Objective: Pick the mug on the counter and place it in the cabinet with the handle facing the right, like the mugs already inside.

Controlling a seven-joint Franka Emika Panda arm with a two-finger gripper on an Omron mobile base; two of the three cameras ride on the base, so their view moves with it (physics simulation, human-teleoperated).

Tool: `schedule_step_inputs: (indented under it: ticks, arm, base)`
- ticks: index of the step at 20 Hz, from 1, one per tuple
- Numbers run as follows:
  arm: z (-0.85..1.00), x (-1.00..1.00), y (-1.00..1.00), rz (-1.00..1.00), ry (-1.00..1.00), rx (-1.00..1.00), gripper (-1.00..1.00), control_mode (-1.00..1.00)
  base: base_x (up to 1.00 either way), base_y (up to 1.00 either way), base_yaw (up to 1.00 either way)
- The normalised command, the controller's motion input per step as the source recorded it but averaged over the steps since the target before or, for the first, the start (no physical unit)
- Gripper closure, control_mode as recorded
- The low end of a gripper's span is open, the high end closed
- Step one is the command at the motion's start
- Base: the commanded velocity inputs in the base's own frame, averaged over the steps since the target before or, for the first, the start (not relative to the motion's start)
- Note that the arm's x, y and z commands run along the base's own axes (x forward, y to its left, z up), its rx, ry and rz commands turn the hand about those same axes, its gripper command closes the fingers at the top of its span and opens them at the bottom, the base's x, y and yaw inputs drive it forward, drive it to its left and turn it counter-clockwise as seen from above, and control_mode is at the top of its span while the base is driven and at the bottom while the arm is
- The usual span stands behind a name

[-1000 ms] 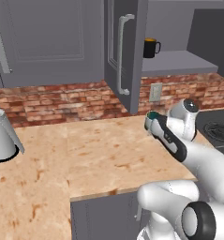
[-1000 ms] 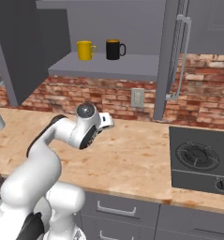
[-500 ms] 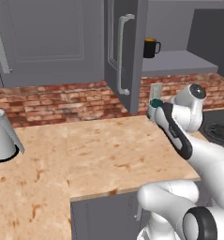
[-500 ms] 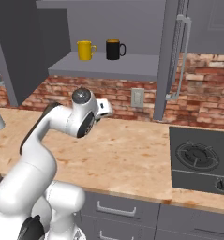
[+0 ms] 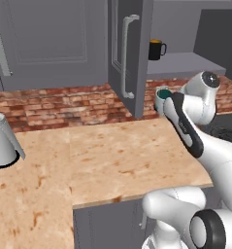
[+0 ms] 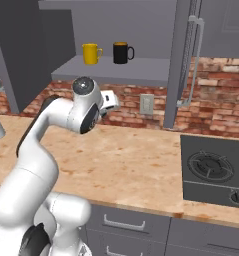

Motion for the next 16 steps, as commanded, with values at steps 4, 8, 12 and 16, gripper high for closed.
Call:
schedule_step_inputs:
  ticks: [4, 8, 12, 16]
  arm:
    - [0.52, 0.0, 0.0, 0.0, -0.03, 0.0, 1.0, -1.0]
    - [0.52, 0.0, 0.0, 0.0, -0.04, 0.0, 1.0, -1.0]
    - [0.48, 0.0, 0.0, 0.0, -0.05, 0.0, 1.0, -1.0]
    - [0.32, 0.0, 0.0, 0.0, -0.04, 0.0, 1.0, -1.0]
  base:
    - [0.0, 0.0, 0.0]
    - [0.0, 0.0, 0.0]
    - [0.0, 0.0, 0.0]
    - [0.0, 0.0, 0.0]
